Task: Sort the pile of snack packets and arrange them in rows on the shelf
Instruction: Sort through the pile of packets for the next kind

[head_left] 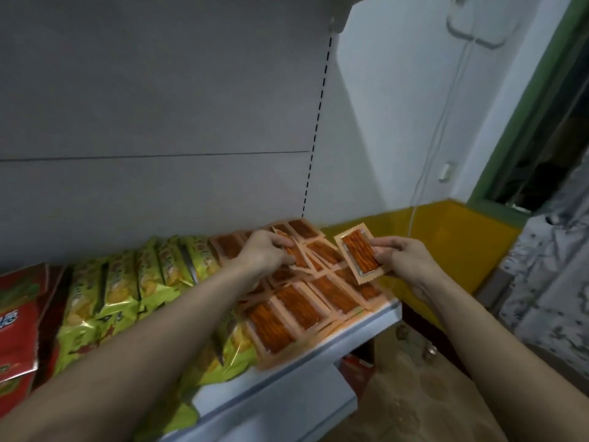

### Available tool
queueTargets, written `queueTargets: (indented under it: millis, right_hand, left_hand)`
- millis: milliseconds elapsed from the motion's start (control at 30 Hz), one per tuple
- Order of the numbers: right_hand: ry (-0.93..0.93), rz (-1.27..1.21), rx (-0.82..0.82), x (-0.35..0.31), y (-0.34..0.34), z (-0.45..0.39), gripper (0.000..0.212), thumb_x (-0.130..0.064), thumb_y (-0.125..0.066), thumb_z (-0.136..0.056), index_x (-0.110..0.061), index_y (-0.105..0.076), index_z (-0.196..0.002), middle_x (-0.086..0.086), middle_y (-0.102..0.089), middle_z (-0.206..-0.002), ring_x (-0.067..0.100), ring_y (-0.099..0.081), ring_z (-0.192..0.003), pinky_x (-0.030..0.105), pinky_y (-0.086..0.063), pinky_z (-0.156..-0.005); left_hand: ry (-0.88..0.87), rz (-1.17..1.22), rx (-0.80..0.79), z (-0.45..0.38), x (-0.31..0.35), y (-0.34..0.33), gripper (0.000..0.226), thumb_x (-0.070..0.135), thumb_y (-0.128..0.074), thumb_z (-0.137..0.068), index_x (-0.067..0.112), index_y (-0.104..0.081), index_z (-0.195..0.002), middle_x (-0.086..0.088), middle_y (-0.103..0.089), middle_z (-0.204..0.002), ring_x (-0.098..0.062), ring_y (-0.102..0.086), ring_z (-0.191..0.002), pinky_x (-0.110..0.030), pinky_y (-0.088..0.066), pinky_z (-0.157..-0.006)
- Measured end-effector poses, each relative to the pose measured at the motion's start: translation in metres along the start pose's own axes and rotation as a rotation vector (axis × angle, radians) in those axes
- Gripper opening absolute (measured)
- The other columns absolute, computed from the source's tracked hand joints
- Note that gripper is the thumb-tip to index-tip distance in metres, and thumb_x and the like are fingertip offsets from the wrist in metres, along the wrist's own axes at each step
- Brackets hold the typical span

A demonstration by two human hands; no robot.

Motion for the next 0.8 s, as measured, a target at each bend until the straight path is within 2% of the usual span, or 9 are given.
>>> queueTargets:
  millis: [67,133,200,300,367,467,500,633,800]
  right_hand:
    - [-0.011,0.031,-0.076,0.001,-0.014,-0.034,0.026,0.008,-0.055,-0.093,-0.003,-0.068,-0.112,0.016,-0.072,-0.098,0.027,-0.069,-0.085,0.050,-0.057,-0.086]
    - [0.005,0.056,-0.167,-0.001,-0.031,-0.064,0.024,0.009,-0.056,-0.092,-0.001,-0.066,-0.111,0.016,-0.071,-0.093,0.028,-0.069,-0.084,0.050,-0.057,-0.088]
    - [0.028,0.079,-0.244,0.002,-0.048,-0.090,0.023,0.009,-0.057,-0.092,0.002,-0.065,-0.113,0.016,-0.070,-0.093,0.027,-0.069,-0.084,0.046,-0.058,-0.087]
    - [0.100,0.244,-0.390,0.010,-0.075,-0.115,0.026,0.002,-0.063,-0.090,-0.001,-0.064,-0.116,0.008,-0.068,-0.091,0.018,-0.067,-0.081,0.032,-0.056,-0.076]
    - [0.223,0.458,-0.450,0.009,-0.086,-0.128,0.028,-0.009,-0.070,-0.088,-0.011,-0.067,-0.116,0.002,-0.065,-0.097,0.016,-0.063,-0.087,0.026,-0.049,-0.075]
    - [0.466,0.756,-0.466,-0.003,-0.091,-0.137,0.023,-0.029,-0.073,-0.087,-0.022,-0.071,-0.109,0.003,-0.062,-0.119,0.018,-0.059,-0.109,0.027,-0.044,-0.085]
    - [0.529,0.754,-0.461,-0.011,-0.091,-0.138,0.019,-0.031,-0.071,-0.089,-0.022,-0.072,-0.106,0.003,-0.063,-0.117,0.018,-0.059,-0.107,0.027,-0.044,-0.083]
    - [0.732,0.513,-0.478,-0.057,-0.102,-0.136,0.014,-0.022,-0.058,-0.096,-0.015,-0.068,-0.090,-0.007,-0.058,-0.076,0.015,-0.054,-0.077,0.026,-0.035,-0.065]
    - [0.858,0.246,-0.795,-0.091,-0.185,-0.055,0.012,-0.022,-0.061,-0.094,-0.019,-0.069,-0.085,-0.003,-0.068,-0.081,0.013,-0.062,-0.078,0.030,-0.045,-0.071]
  left_hand:
    - [0.014,-0.096,0.006,-0.015,0.002,-0.013,0.035,0.000,-0.076,-0.085,0.007,-0.070,-0.118,-0.009,-0.068,-0.106,-0.017,-0.063,-0.096,-0.024,-0.049,-0.088]
    - [0.019,-0.175,0.033,-0.030,0.007,-0.023,0.037,0.006,-0.077,-0.085,0.010,-0.068,-0.121,-0.006,-0.066,-0.113,-0.017,-0.063,-0.102,-0.024,-0.047,-0.088]
    - [0.033,-0.235,0.063,-0.042,0.010,-0.031,0.042,0.008,-0.078,-0.085,0.011,-0.067,-0.126,-0.005,-0.064,-0.122,-0.018,-0.061,-0.112,-0.022,-0.044,-0.090]
    - [0.075,-0.330,0.097,-0.051,0.005,-0.043,0.049,0.015,-0.078,-0.086,0.016,-0.064,-0.132,-0.006,-0.062,-0.133,-0.021,-0.057,-0.123,-0.027,-0.044,-0.100]
    - [0.119,-0.513,0.095,-0.052,0.001,-0.052,0.050,0.029,-0.076,-0.087,0.025,-0.061,-0.135,-0.006,-0.055,-0.139,-0.026,-0.047,-0.131,-0.036,-0.041,-0.106]
    - [0.204,-0.791,0.115,-0.048,0.000,-0.058,0.054,0.049,-0.069,-0.088,0.037,-0.056,-0.138,-0.008,-0.039,-0.141,-0.032,-0.029,-0.135,-0.045,-0.031,-0.110]
    - [0.222,-0.807,0.137,-0.046,0.002,-0.058,0.053,0.053,-0.066,-0.088,0.040,-0.055,-0.139,-0.008,-0.035,-0.143,-0.033,-0.025,-0.137,-0.047,-0.028,-0.112]
    - [0.251,-0.804,0.364,-0.028,0.016,-0.030,0.048,0.058,-0.055,-0.093,0.046,-0.052,-0.139,-0.004,-0.032,-0.149,-0.030,-0.020,-0.143,-0.055,-0.023,-0.115]
    - [0.373,-0.800,0.642,0.046,0.011,0.040,0.039,0.052,-0.053,-0.096,0.043,-0.058,-0.134,0.001,-0.045,-0.146,-0.027,-0.031,-0.139,-0.049,-0.028,-0.111]
Point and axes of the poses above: each hand's wrist, its own z-axis away from the middle knuckle, its own y-axis out of the back of the hand, x = y × z, the point moved 8 cm from there along -z, towards the middle knuckle
